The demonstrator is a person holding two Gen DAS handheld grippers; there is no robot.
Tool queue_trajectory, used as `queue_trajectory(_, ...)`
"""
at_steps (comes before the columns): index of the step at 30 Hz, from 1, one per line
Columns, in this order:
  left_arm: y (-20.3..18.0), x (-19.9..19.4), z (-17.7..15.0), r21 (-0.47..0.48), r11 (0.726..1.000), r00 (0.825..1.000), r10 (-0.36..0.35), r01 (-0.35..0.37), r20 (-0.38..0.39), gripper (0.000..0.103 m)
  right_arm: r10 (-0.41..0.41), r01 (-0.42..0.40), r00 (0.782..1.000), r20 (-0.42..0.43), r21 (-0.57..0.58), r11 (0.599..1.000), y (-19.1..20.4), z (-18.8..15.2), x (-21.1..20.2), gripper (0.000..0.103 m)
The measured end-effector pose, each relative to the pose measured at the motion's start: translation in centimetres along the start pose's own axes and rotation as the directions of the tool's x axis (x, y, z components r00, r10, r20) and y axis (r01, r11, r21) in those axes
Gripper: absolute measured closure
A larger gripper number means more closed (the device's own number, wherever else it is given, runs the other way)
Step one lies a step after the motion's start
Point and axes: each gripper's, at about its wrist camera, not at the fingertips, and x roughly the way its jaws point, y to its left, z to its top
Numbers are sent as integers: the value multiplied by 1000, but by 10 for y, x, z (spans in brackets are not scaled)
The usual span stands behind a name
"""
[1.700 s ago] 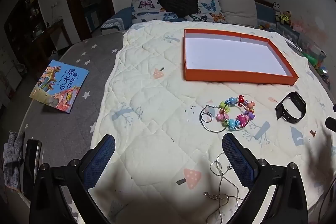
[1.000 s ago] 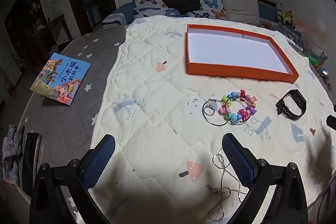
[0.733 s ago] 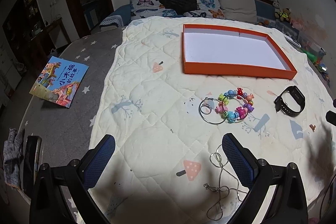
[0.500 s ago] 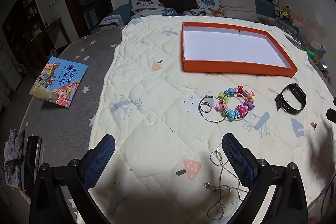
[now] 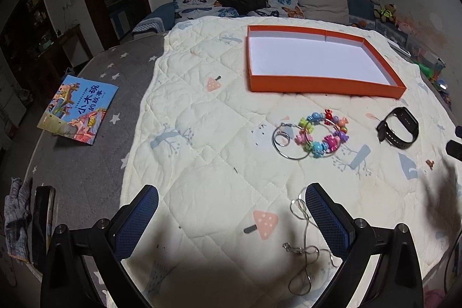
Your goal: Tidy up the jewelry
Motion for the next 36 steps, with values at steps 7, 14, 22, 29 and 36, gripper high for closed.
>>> queue_trajectory(7, -13, -5, -17, 72, 995, 997, -75, 74, -1, 0, 6, -6, 1000, 0, 1, 1000, -1, 0, 1, 0)
queue_trajectory(14, -22, -7, -33, 121, 980, 988, -157, 156, -1, 20, 14, -14, 1000, -11, 5, 1000, -1, -2, 5, 0)
queue_trajectory(22, -47, -12, -36, 238, 930, 955, -294, 279, 33, 57, 25, -25, 999, -20, 8, 1000, -2, -2, 9, 0)
queue_trajectory(29, -60, 6, -25, 268, 902, 937, -350, 338, -6, 80, 29, -28, 999, -27, 20, 999, -7, -4, 13, 0)
queue_trajectory(36, -60, 22, -22, 296, 896, 942, -331, 330, -50, 85, 31, -30, 999, -36, 37, 999, -12, -4, 17, 0)
